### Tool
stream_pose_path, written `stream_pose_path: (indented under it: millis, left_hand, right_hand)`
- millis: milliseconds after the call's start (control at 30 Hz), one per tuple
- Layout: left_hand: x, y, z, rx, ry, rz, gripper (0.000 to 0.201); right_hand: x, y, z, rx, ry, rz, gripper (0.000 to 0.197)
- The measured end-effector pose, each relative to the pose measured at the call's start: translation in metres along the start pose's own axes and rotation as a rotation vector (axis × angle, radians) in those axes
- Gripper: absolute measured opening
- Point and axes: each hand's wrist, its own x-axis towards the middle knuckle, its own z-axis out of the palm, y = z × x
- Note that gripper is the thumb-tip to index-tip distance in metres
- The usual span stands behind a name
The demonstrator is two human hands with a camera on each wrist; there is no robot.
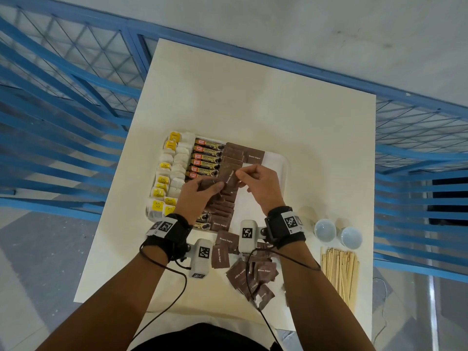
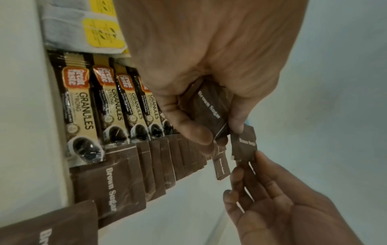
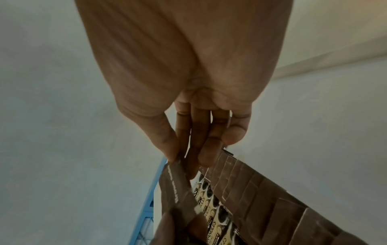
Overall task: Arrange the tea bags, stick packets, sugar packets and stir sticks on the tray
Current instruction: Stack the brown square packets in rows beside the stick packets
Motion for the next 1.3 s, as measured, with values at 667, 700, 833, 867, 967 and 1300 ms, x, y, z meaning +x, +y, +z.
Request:
stream_pose_path:
  millis: [667,700,833,867,967,1300]
  left_hand:
    - [0.006,0.004,-0.013,0.043,0.008,-0.049,0.012]
    - [0.005,0.002,-0.014,0.046,0.002,-0.053,0.013]
    - [0.005,-0.002,-0.017,0.056,0.005,-0.056,0.012]
    - [0.005,-0.003,-0.017,0.052,0.005,-0.062,0.013]
    - [0.007,-0.006,-0.018,0.06,0.001,-0.076,0.014]
    - [0.012,-0.006,-0.016,0.056,0.003,-0.098,0.016]
  right_hand:
    - [0.031,0.023,-0.018,-0.205,0.267,0.055,0.008]
    - [0.036,0.026,-0.02,-0.219,0.313,0.073,0.009]
    - [0.051,0.031,-0.022,-0.268,0.404,0.132,0.007]
    - [0.053,0.032,-0.021,-0.279,0.41,0.145,0.013]
    - [0.058,0.035,-0.018,-0.299,0.426,0.169,0.02]
    - [0.065,0.04,-0.012,-0.316,0.419,0.185,0.019]
